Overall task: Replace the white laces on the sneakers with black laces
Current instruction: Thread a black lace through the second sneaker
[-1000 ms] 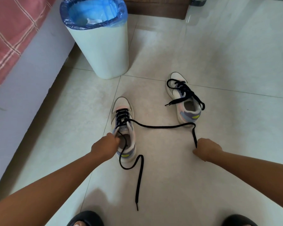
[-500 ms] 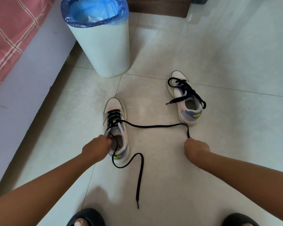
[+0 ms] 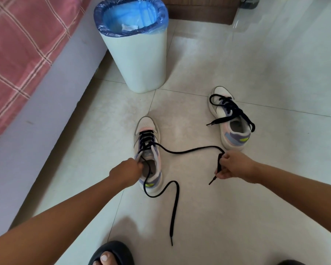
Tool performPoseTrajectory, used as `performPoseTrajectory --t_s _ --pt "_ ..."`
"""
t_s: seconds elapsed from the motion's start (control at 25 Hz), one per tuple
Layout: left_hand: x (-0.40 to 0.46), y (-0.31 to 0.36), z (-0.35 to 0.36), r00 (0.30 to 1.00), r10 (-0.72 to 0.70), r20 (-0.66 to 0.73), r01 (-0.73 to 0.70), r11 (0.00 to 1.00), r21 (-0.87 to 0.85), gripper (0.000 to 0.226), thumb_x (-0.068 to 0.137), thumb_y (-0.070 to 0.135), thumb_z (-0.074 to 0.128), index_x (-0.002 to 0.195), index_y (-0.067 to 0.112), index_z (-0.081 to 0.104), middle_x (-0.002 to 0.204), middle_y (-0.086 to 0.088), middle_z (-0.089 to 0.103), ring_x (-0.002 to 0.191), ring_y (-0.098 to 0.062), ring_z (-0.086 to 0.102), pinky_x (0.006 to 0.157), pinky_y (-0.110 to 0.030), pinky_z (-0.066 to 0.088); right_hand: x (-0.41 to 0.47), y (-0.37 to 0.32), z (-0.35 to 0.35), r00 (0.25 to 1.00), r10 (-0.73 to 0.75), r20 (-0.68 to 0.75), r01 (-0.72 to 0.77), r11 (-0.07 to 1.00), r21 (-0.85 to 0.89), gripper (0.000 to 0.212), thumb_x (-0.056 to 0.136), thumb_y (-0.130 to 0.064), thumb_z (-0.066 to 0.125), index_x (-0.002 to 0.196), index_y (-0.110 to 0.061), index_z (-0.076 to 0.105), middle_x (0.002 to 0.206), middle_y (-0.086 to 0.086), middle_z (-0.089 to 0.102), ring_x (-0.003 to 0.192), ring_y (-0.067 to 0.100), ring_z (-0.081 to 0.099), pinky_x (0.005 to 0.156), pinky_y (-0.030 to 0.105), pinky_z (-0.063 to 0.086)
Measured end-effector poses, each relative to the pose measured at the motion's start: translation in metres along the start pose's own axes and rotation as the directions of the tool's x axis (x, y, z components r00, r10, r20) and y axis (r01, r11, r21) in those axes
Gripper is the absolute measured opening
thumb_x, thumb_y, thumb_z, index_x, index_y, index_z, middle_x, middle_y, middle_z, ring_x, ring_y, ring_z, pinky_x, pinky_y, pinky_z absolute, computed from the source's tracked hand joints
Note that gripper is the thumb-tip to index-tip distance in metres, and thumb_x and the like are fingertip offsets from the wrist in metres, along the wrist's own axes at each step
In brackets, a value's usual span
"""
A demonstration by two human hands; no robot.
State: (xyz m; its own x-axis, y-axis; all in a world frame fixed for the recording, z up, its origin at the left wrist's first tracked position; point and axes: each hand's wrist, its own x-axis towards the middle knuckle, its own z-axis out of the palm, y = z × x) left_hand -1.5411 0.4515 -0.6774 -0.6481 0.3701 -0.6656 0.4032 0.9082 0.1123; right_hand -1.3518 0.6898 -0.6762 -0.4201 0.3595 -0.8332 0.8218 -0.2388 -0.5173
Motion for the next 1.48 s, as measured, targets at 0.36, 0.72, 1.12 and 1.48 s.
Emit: performPoseTrajectory --t_s 0.36,0.72,1.12,1.48 --pt "-0.016 0.012 -0.039 0.920 0.163 -0.357 -0.227 0.963 -0.146 0.013 0.093 0.027 0.049 0.094 0.018 0.059 0.088 0.004 0.057 0.080 -0.016 0.052 0.066 -0.027 0.038 0.001 -0.069 0.061 0.975 -0.217 0.056 0.128 0.745 0.655 0.021 0.085 0.007 0.061 0.098 -0.005 0.050 0.084 0.015 0.065 0.067 0.019 0.067 0.057 0.024 0.057" --pt "-0.006 0.015 -0.030 0.924 0.226 -0.308 -0.302 0.926 -0.226 0.013 0.089 0.020 0.057 0.094 0.014 0.067 0.087 0.005 0.058 0.087 -0.016 0.058 0.078 -0.034 0.050 0.004 -0.087 0.103 0.981 -0.190 0.034 0.134 0.797 0.589 0.015 0.088 0.006 0.057 0.080 -0.004 0.049 0.079 0.016 0.063 0.068 0.021 0.065 0.061 0.026 0.058" --pt "0.004 0.032 -0.033 0.863 0.394 -0.317 -0.446 0.889 -0.109 0.020 0.092 0.028 0.057 0.106 0.017 0.067 0.090 0.006 0.046 0.087 -0.015 0.054 0.070 -0.025 0.038 0.003 -0.087 0.103 0.982 -0.175 0.065 0.105 0.805 0.583 0.012 0.088 0.006 0.057 0.081 -0.002 0.051 0.077 0.016 0.063 0.063 0.019 0.065 0.053 0.023 0.056" --pt "0.007 0.041 -0.027 0.867 0.398 -0.299 -0.414 0.910 0.010 0.024 0.096 0.029 0.049 0.101 0.013 0.066 0.101 0.000 0.051 0.090 -0.019 0.055 0.066 -0.027 0.037 0.005 -0.074 0.116 0.974 -0.171 0.146 0.094 0.899 0.429 0.011 0.084 -0.009 0.069 0.089 -0.010 0.059 0.074 0.004 0.062 0.062 0.011 0.055 0.063 0.023 0.050"
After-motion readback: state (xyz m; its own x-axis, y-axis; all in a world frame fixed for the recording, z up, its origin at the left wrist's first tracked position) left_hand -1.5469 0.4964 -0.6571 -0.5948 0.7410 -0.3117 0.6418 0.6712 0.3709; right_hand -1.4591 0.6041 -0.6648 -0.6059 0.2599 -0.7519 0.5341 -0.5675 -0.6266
